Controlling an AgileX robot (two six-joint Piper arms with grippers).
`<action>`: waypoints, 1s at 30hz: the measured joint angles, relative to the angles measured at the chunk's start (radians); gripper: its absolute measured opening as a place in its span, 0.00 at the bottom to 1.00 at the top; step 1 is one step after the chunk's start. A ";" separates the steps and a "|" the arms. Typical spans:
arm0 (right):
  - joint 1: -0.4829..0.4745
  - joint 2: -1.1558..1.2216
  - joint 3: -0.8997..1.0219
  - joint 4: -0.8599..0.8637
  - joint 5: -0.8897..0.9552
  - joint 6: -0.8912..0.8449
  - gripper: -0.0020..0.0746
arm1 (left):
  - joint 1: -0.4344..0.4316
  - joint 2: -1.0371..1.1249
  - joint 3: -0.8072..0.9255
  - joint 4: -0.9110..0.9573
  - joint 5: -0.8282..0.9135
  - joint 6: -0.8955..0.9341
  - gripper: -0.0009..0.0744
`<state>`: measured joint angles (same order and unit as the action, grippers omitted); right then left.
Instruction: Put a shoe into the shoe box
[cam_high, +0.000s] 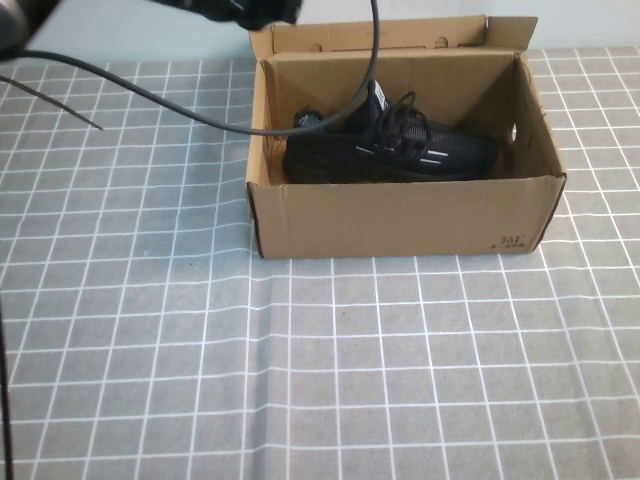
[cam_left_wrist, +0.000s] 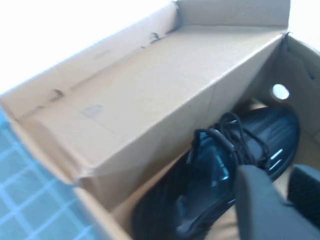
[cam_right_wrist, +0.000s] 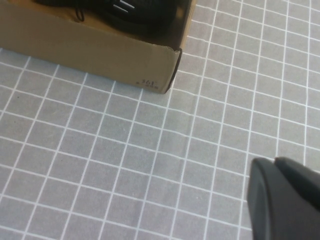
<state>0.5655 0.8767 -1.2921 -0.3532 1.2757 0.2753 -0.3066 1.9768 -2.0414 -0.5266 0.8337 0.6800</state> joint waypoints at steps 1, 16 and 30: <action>0.000 0.000 0.000 0.000 0.000 0.000 0.01 | 0.000 -0.017 -0.003 0.025 0.008 -0.008 0.13; 0.000 -0.126 0.000 0.089 0.000 0.023 0.01 | 0.050 -0.163 -0.005 0.118 0.107 -0.131 0.01; 0.000 -0.432 0.123 0.236 0.003 -0.068 0.01 | 0.059 -0.795 0.586 0.129 -0.103 -0.140 0.01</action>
<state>0.5655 0.4447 -1.1692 -0.1172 1.2789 0.2069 -0.2480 1.1816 -1.4555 -0.3979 0.7310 0.5405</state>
